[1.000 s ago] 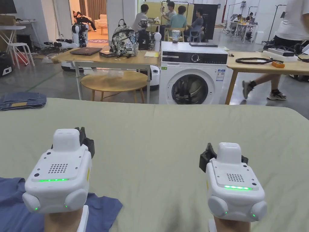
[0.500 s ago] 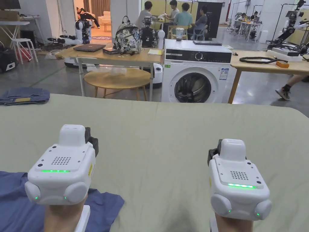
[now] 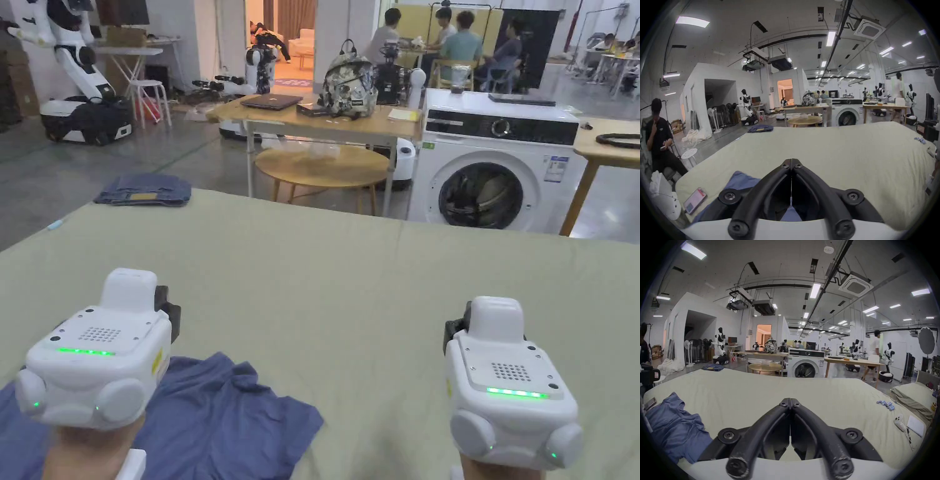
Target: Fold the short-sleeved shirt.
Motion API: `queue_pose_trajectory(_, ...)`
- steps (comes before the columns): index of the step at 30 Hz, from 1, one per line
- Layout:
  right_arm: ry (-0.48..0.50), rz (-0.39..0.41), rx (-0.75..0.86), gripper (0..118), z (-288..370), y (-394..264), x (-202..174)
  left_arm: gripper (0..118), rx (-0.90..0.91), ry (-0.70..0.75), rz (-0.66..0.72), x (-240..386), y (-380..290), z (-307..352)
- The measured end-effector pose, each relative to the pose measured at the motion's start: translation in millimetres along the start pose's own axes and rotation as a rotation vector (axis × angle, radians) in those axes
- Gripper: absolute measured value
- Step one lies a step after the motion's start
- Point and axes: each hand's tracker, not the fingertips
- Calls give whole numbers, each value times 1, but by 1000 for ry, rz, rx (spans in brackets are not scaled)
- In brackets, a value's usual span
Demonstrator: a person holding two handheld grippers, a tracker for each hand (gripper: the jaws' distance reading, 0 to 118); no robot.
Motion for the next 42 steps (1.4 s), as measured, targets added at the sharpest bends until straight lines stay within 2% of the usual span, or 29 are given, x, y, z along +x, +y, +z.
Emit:
queue_pose_trajectory(5,72,9,-32,0,-6,-9,-31,0,-145,38,49,-56,-14,-2)
queue_pose_trajectory(10,128,11,-76,0,-9,-19,-52,0,-361,-1,110,-100,-35,-15)
queue_pose_trajectory(13,147,16,-93,0,-9,-25,-60,0,-485,-68,199,-120,-52,-28)
queue_pose_trajectory(17,163,26,-114,0,-11,-34,-66,0,-632,-104,216,-132,-75,-43)
queue_pose_trajectory(18,167,26,-120,0,-11,-36,-67,8,-658,-107,240,-133,-79,-46)
queue_pose_trajectory(19,169,26,-125,0,-11,-37,-68,26,-679,-121,263,-134,-82,-50)
queue_pose_trajectory(21,171,33,-138,0,-12,-41,-69,50,-716,-125,294,-133,-89,-52)
queue_pose_trajectory(22,172,35,-144,0,-13,-42,-69,67,-723,-121,293,-131,-92,-55)
queue_pose_trajectory(23,173,37,-148,0,-13,-43,-69,75,-727,-123,286,-129,-95,-57)
queue_pose_trajectory(25,171,40,-159,0,-13,-45,-68,81,-746,-122,264,-122,-101,-58)
queue_pose_trajectory(27,170,41,-168,0,-13,-47,-67,83,-768,-104,232,-115,-106,-62)
queue_pose_trajectory(32,165,49,-190,0,-15,-52,-65,82,-843,-117,122,-95,-124,-69)
queue_pose_trajectory(34,162,51,-196,0,-15,-54,-64,82,-829,-98,-21,-81,-127,-67)
queue_pose_trajectory(36,159,54,-201,0,-15,-56,-63,73,-808,-95,-73,-72,-130,-64)
queue_pose_trajectory(39,155,54,-210,0,-15,-58,-62,55,-815,-90,-36,-70,-127,-64)
queue_pose_trajectory(41,152,53,-215,0,-15,-59,-61,16,-809,-87,-39,-70,-125,-64)
queue_pose_trajectory(42,152,53,-218,0,-16,-59,-61,1,-801,-76,-65,-71,-123,-64)
